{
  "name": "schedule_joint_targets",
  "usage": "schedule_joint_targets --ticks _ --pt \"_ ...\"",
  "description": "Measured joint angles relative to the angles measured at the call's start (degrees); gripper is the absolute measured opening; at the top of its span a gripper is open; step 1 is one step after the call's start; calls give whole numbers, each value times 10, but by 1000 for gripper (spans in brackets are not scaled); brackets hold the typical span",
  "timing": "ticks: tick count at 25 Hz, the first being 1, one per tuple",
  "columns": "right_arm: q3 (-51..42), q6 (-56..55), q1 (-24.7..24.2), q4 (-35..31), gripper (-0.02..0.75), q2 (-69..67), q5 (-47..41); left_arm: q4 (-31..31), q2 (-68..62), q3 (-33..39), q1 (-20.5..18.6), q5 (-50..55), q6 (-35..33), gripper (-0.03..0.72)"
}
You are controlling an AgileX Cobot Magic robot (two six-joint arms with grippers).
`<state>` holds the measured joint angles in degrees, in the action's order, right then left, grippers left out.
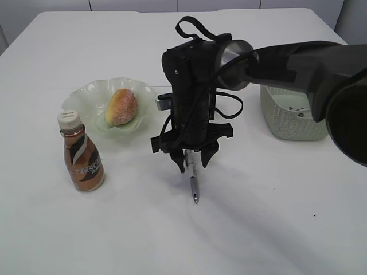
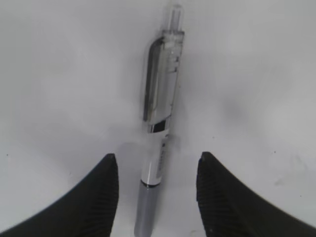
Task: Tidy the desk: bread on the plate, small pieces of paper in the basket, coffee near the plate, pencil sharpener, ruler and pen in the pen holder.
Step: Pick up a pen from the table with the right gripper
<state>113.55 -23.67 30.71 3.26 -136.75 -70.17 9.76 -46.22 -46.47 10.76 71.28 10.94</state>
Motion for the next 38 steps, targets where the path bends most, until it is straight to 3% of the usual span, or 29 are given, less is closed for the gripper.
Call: schedule_joint_targets --ticks 29,38 --pt "7 -14 -12 -33 401 -29 1 0 0 0 0 0 0 254" --pt "7 -14 -12 -33 228 -30 1 0 0 0 0 0 0 254"
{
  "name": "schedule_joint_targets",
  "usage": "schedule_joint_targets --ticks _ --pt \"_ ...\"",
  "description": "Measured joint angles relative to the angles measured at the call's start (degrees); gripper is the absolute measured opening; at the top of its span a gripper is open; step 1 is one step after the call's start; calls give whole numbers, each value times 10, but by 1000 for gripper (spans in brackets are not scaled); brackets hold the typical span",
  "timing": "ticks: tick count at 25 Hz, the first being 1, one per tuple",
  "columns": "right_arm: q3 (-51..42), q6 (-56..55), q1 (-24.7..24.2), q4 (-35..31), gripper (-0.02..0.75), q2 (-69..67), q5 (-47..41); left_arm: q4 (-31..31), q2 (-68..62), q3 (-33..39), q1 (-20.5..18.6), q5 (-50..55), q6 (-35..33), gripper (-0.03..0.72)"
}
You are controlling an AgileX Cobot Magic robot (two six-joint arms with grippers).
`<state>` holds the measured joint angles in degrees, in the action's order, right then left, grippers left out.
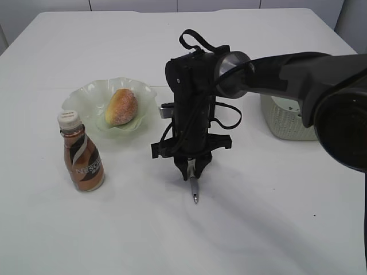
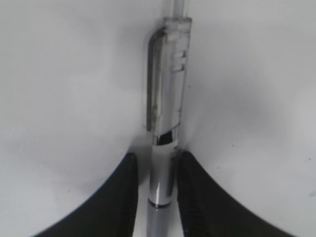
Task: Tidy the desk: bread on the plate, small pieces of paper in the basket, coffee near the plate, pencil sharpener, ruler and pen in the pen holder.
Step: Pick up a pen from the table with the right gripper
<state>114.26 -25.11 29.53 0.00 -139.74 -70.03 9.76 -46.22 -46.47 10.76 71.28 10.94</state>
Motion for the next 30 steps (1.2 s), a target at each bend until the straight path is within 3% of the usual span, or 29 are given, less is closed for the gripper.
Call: schedule_joint_targets --ticks 3,9,30 --pt "1 0 -2 0 204 0 0 0 0 0 0 0 0 254" --pt "1 24 -7 -4 83 0 0 0 0 0 0 0 0 254" --pt "1 167 -9 -5 78 73 1 1 0 0 0 0 0 254"
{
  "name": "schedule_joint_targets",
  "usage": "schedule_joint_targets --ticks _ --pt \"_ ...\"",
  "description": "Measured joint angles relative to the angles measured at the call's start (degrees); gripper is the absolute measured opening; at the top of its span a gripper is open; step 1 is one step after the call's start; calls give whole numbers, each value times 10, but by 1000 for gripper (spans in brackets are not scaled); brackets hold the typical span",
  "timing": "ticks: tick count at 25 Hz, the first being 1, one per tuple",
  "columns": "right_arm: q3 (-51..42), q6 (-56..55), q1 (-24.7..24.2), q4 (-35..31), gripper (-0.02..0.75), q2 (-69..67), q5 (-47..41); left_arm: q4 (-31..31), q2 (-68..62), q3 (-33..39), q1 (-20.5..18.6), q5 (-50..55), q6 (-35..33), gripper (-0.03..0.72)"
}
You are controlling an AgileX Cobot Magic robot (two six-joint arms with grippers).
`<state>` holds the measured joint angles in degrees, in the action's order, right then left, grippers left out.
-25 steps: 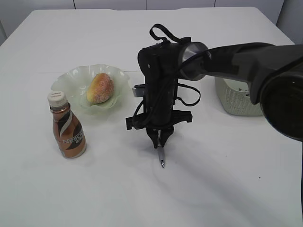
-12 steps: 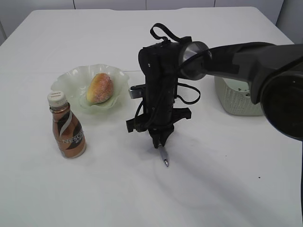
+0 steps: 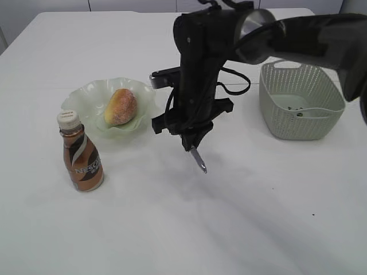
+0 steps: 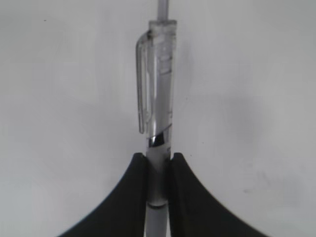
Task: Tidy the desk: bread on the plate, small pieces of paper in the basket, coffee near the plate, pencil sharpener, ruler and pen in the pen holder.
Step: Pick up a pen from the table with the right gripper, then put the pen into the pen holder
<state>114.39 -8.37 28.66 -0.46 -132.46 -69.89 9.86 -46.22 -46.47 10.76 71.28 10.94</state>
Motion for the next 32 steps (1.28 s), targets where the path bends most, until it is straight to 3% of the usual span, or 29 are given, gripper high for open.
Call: schedule_joint_targets --ticks 5,9,12,17,20,26,32 --pt "-25 12 0 25 78 58 31 0 0 0 0 0 0 254" --pt "-93 18 0 66 78 151 140 0 0 0 0 0 0 253" --pt "-188 26 -1 103 78 241 271 0 0 0 0 0 1 253" --pt "-393 27 -18 145 78 387 600 1 0 0 0 0 2 254" --pt "-472 27 -46 128 78 417 737 3 0 0 0 0 2 254" --pt "-496 27 -66 92 78 413 785 11 0 0 0 0 2 254" --pt "-496 32 -71 35 78 348 942 23 0 0 0 0 2 254"
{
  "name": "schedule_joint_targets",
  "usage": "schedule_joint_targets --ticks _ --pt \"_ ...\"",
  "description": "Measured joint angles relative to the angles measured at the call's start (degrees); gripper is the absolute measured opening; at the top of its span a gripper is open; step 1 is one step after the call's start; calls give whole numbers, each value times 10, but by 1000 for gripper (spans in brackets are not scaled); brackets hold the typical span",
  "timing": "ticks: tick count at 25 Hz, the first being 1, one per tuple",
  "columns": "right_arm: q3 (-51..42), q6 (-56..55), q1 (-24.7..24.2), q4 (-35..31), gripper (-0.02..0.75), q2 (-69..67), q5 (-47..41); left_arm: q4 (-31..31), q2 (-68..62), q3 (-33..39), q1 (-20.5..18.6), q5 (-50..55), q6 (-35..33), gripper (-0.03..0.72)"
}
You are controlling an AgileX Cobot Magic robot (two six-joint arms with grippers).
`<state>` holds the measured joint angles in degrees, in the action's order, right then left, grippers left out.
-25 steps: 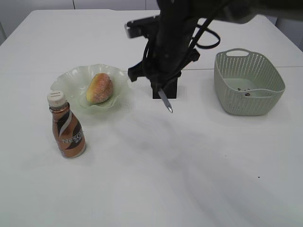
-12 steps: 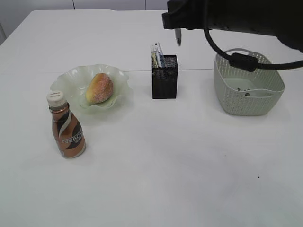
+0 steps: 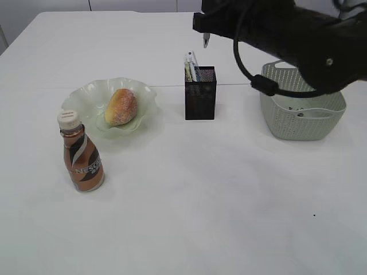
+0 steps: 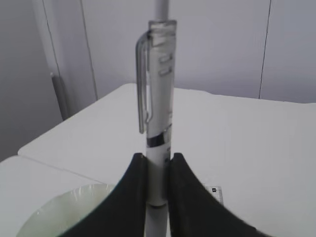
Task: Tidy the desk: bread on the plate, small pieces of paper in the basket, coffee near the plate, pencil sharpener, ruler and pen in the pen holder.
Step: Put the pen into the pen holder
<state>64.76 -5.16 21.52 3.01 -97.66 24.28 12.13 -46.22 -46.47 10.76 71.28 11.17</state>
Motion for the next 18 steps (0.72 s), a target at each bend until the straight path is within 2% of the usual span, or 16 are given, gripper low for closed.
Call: schedule_joint_targets --ticks 5,7,11,18 --pt "4 42 -1 -110 78 -85 161 25 0 0 0 0 0 253" --pt "16 52 -2 -137 78 -112 185 34 0 0 0 0 1 253" --pt "58 70 -9 -141 78 -158 174 46 0 0 0 0 1 253" --pt "142 120 -16 -141 78 -210 94 47 0 0 0 0 1 244"
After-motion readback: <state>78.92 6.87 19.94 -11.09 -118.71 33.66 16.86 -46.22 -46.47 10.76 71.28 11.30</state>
